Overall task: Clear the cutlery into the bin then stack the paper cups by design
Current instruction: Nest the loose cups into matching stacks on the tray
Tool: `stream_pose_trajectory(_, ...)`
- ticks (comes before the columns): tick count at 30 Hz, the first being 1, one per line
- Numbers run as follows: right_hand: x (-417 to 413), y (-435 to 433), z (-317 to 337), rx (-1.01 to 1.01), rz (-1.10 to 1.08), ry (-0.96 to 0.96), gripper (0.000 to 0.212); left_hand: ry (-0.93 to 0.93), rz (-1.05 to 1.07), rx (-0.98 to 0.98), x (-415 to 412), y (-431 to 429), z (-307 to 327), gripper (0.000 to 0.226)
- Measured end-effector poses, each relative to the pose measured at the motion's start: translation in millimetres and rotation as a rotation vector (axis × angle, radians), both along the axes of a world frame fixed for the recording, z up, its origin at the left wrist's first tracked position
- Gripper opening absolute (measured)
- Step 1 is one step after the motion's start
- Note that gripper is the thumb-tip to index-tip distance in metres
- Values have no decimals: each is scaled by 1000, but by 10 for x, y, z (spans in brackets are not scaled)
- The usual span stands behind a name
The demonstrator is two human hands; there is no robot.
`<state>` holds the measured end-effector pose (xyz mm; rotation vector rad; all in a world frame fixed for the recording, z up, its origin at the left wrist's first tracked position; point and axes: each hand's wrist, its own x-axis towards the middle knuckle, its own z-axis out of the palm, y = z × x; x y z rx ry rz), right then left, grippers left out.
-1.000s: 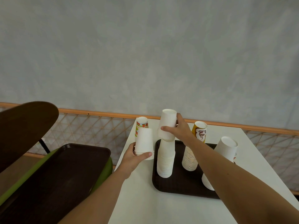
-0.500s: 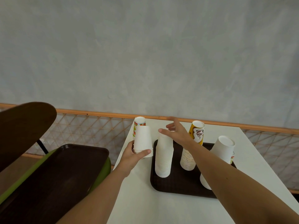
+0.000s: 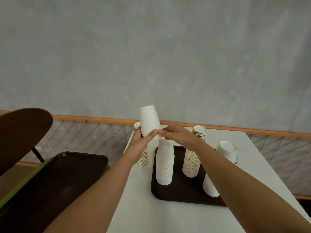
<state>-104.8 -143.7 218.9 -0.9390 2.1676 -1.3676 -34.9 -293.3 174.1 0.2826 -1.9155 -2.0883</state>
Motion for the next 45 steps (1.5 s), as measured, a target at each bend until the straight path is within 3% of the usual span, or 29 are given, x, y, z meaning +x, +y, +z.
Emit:
stream_pose_trajectory(4, -50, 123, 28, -91, -3, -36, 56, -35, -67, -42, -141, 97, 107, 71)
stream_pose_trajectory(9, -118, 255, -51, -56, -47, 47, 69, -64, -121, -144, -231, 222, 146, 59)
stream_pose_trajectory(16, -149, 290, -295, 63, -129, 92, 78, -173, -116, -272, -305, 274, -34, 68)
stream_pose_trajectory(23, -232, 351, -340, 130, -122, -26, 70, -246, -148, -177, -275, 222, -168, 64)
stream_pose_trajectory(25, -261, 367, -289, 111, -133, -10, 66, -227, -93, -99, -258, 222, -169, 67)
stream_pose_trajectory(30, -341, 334, -111, 3, -231, 93, 48, -133, 196, 48, -217, 116, -169, 24)
stream_pose_trajectory(36, -284, 139, 124, -93, -213, 161, 31, -99, 361, 53, -95, -116, -192, 20)
stream_pose_trajectory(39, -181, -45, 200, -116, -182, 185, 30, -79, 397, 77, -8, -262, -210, 16)
stream_pose_trajectory(45, 60, -556, 184, -97, -175, 226, 47, -77, 430, -72, 76, -537, -337, 11)
